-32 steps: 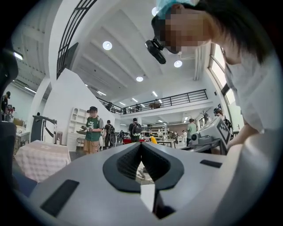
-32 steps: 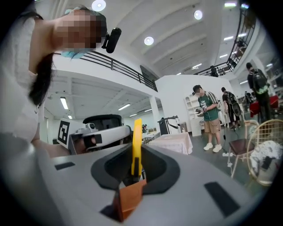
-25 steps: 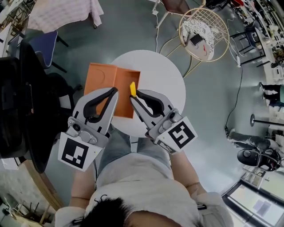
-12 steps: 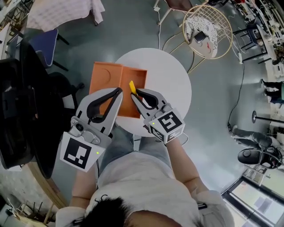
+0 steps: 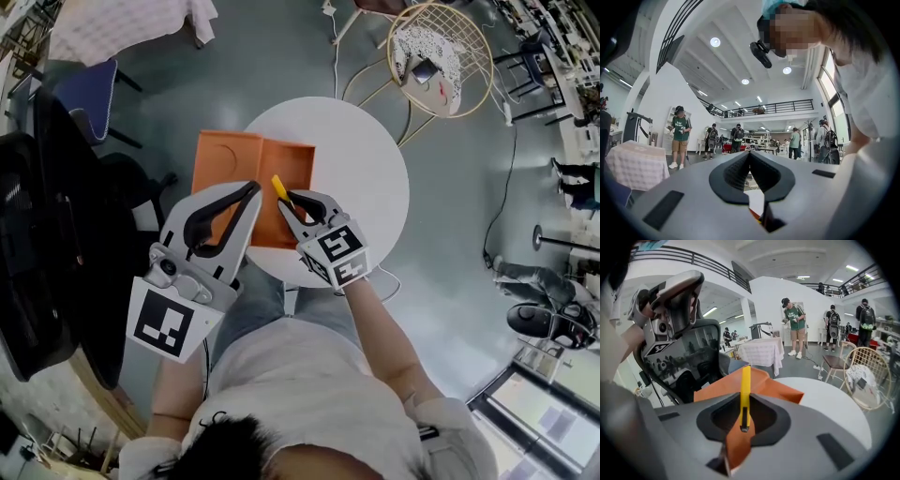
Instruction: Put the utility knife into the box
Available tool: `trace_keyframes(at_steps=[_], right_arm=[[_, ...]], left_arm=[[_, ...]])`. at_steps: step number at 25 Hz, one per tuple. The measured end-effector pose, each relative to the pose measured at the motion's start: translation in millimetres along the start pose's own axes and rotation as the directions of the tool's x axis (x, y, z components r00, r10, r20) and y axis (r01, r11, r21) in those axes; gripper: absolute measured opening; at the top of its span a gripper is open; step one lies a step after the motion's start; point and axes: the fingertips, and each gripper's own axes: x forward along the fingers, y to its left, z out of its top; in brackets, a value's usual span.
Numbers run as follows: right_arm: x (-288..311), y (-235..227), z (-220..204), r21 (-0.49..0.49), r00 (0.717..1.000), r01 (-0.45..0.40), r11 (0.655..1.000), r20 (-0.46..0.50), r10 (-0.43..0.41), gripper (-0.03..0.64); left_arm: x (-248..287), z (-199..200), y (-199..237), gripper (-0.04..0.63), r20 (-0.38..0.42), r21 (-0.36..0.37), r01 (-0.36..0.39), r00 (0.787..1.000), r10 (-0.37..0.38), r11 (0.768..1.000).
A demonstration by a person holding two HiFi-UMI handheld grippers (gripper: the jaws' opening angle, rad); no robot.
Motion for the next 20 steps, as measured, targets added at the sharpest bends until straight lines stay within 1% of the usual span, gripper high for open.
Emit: trace_keyframes(at_steps=[5, 7, 11, 13, 16, 20], right_arm=[[17.3, -2.4, -19.9, -0.015, 0.994, 0.026, 1.0, -0.109, -0.028, 0.067], [22.9, -3.0, -22.9, -0.025, 0.987, 0.038, 0.999, -0.154, -0.042, 0.067], [35.9, -7.3, -49.9, -0.031, 0.969, 0.055, 0.998, -0.238, -0.06, 0.067], [39.2, -6.8, -57.6, -0.052, 0.958, 0.053, 0.997, -0.279, -0.065, 0.067], [45.4, -6.9, -64.3, -0.11, 0.936, 0.045, 0.993, -0.344, -0.081, 0.067], [50.7, -5.2, -70.6, -0.18, 0.894, 0.039, 0.983, -0.433, -0.114, 0.067]], left_arm=[[-0.6, -7.9, 7.4, 0.009, 0.0, -0.012, 0.008, 1.0, -0.008, 1.0], [-1.8, -11.7, 11.1, 0.009, -0.005, -0.017, 0.008, 1.0, -0.008, 1.0], [-1.1, -18.6, 15.1, 0.009, -0.014, -0.018, 0.008, 1.0, -0.008, 1.0], [-0.5, -21.1, 15.8, 0.009, -0.016, -0.021, 0.006, 1.0, -0.007, 1.0], [0.1, -24.7, 19.8, 0.009, -0.022, -0.023, 0.004, 1.0, -0.004, 1.0], [0.4, -24.7, 23.4, 0.009, -0.026, -0.027, -0.002, 1.0, 0.001, 1.0]])
